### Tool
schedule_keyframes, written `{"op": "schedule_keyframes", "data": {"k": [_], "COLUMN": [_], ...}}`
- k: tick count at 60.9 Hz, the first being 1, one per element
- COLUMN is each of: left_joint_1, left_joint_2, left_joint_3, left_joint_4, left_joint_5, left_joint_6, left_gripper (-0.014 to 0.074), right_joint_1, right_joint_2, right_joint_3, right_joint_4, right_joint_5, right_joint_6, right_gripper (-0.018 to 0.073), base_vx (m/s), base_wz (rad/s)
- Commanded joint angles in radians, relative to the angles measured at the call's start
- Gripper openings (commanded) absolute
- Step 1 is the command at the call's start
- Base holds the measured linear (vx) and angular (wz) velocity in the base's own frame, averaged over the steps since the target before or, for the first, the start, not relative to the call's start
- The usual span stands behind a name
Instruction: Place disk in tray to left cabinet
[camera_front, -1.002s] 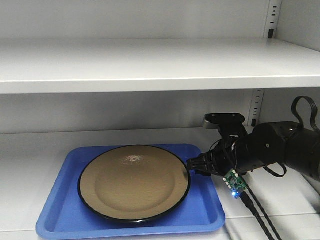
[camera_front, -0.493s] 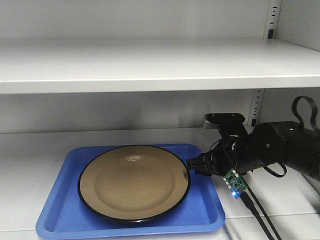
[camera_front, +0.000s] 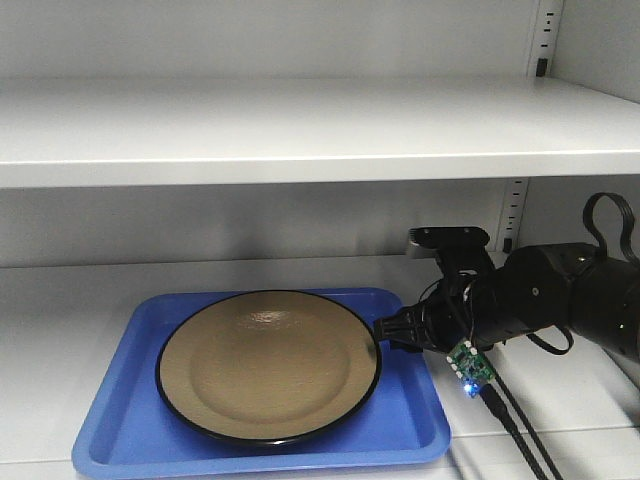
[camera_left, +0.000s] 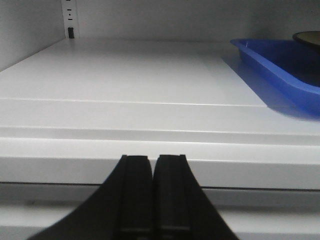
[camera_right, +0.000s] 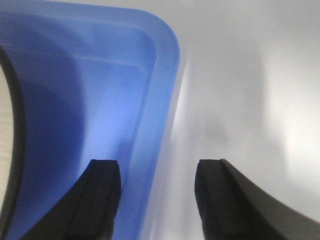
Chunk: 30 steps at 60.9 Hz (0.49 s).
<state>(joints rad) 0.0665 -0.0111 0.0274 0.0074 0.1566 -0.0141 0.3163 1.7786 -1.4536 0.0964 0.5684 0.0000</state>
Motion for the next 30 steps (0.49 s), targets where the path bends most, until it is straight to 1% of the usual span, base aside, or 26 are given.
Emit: {"op": "schedule_keyframes", "data": {"k": [1,30], "left_joint_1": [0.001,0.001], "left_joint_2": [-0.017,-0.017], "left_joint_3": [0.020,0.020], "left_joint_4": [0.001,0.001], "left_joint_5": [-0.086,-0.086], "left_joint_6": [-0.005,-0.005], "left_gripper": [-0.0006,-0.0006], "right_joint_1": [-0.004,-0.004], "right_joint_2": [-0.051,-0.051], "right_joint_3": [-0.034,-0.034], "right_joint_4": [-0.014,-0.014], "right_joint_5": [-0.056,-0.056], "right_joint_6": [-0.005,-0.005], "right_gripper": [0.0407,0.0407], "base_vx": [0.00,0.00], "base_wz": [0.00,0.00]}}
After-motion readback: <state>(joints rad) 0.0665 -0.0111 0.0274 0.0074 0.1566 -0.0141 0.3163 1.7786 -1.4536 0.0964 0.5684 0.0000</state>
